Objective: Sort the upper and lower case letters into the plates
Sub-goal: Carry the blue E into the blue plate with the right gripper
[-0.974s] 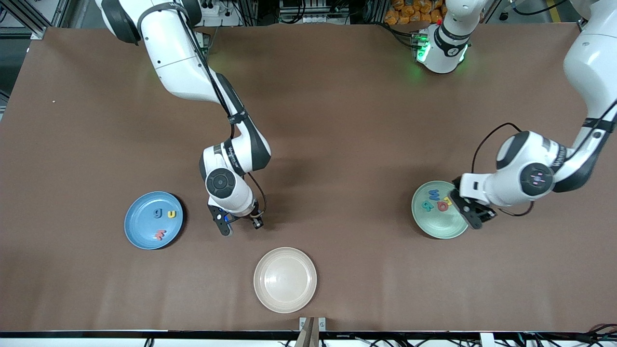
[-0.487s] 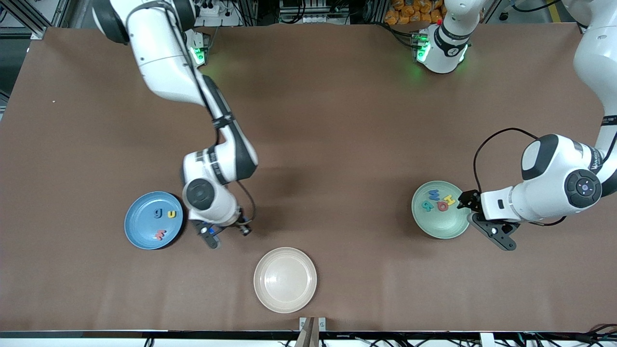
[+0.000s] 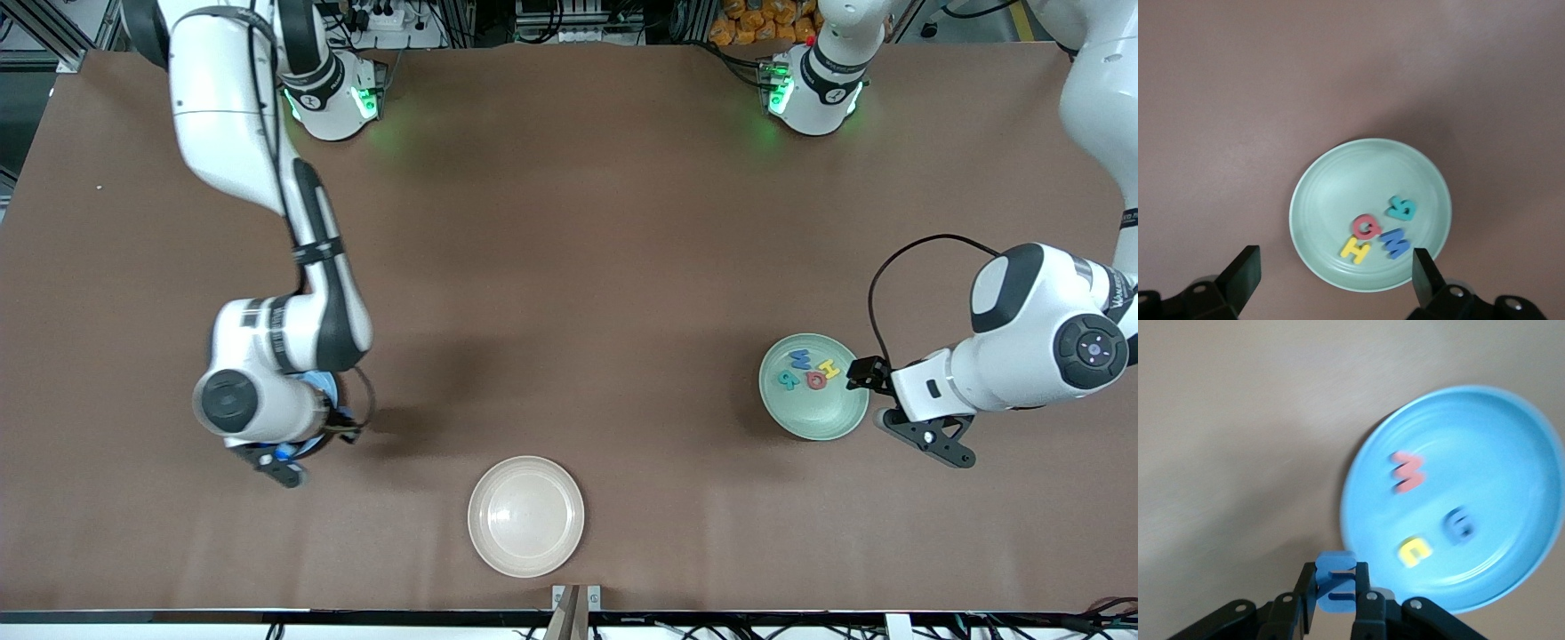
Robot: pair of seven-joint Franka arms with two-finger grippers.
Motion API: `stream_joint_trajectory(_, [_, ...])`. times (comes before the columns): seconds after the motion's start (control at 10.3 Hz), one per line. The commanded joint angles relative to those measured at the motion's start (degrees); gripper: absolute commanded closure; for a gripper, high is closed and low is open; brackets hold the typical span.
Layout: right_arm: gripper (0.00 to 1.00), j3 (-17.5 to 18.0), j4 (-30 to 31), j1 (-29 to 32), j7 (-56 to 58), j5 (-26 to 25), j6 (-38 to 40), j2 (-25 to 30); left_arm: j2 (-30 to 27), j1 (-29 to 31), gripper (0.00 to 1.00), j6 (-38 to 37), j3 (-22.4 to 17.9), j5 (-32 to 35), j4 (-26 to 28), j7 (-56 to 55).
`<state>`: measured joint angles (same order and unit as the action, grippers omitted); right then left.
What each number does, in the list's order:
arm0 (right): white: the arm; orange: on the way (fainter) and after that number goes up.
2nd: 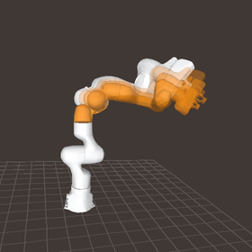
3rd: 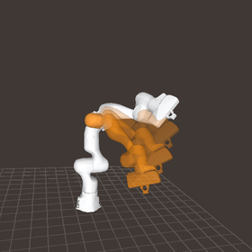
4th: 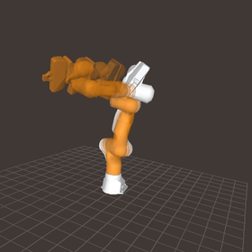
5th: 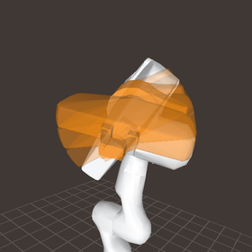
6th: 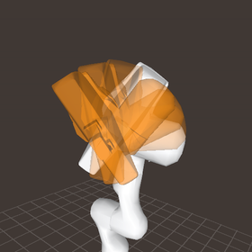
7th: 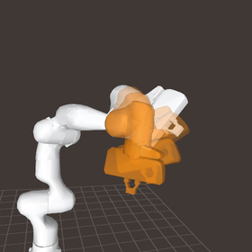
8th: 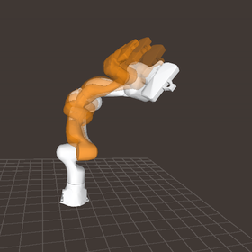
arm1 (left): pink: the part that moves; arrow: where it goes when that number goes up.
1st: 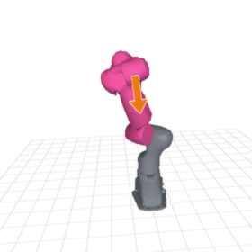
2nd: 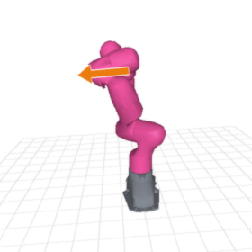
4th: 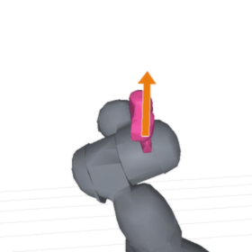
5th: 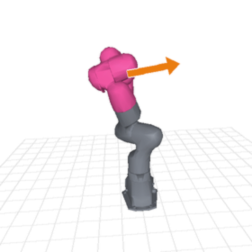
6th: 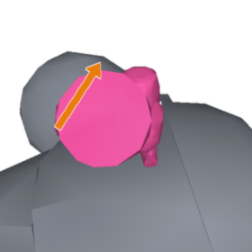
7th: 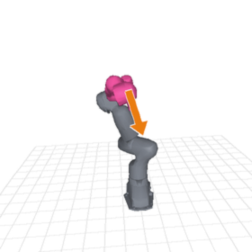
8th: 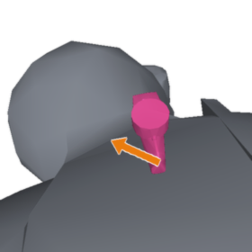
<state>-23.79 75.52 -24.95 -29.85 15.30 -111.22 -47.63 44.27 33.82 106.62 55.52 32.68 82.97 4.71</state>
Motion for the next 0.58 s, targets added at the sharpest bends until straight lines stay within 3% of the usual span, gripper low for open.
stream_joint_trajectory(0.0, [1.0,-0.7,0.9,-1.8,0.4,-0.7,4.2,0.5,-4.0,-2.5,0.0,-1.5,-3.3,-1.8,-0.3,-1.8])
stream_joint_trajectory(0.19, [1.0,-2.8,1.1,-1.8,5.7,-2.5,5.6,1.9,-3.8,-3.1,0.0,-1.5,-4.6,-1.7,0.1,-2.2])
stream_joint_trajectory(0.49, [1.0,-2.7,0.4,4.9,17.4,-3.0,-0.5,1.1,-5.2,-5.5,0.0,-1.5,-6.0,-1.7,0.3,-4.0])
